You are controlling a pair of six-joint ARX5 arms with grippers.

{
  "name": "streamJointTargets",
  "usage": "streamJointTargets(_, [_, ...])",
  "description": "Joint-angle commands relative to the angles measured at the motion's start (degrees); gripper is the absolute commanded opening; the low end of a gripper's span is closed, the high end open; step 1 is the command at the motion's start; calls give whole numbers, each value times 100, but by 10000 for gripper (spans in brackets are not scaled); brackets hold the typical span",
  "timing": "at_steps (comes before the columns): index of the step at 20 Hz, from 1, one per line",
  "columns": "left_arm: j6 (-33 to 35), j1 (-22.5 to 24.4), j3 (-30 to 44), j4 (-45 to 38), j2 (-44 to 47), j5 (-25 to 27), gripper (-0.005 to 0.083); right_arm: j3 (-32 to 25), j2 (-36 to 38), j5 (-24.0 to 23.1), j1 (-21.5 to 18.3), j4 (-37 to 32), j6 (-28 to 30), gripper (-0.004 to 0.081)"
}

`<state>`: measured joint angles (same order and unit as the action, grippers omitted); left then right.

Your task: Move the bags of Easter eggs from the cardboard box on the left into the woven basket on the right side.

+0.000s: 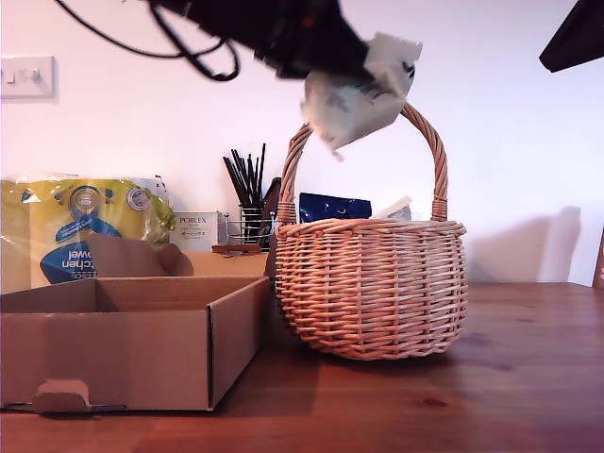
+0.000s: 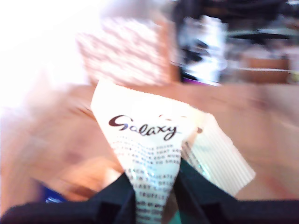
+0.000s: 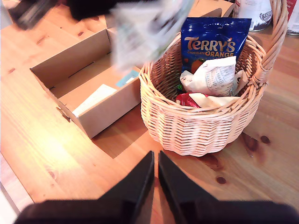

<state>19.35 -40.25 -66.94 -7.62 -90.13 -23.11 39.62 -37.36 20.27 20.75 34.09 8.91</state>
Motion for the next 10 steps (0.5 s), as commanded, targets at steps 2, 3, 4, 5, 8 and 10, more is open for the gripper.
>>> streamJointTargets(2, [173,-39,-37,-442,-168,369,121,-37,13,22,24,-37,13,-12])
streamJointTargets(3, [221,-37,-37,-485,-264,433,122,-37,13,20,24,-37,13,-12])
streamJointTargets(4, [398,-42,-37,-487,-365,498,122,-37,13,22,24,-37,13,-12])
streamJointTargets(5, [527,-42,-37,-518,-457,647,122,-37,13,22,24,-37,13,-12])
streamJointTargets(8, [748,-87,-42,-820,-798,883,122,-37,13,22,24,-37,13,-12])
streamJointTargets(10, [828,-94,-48,-970,-977,1113,122,-37,13,22,24,-33,13,-12])
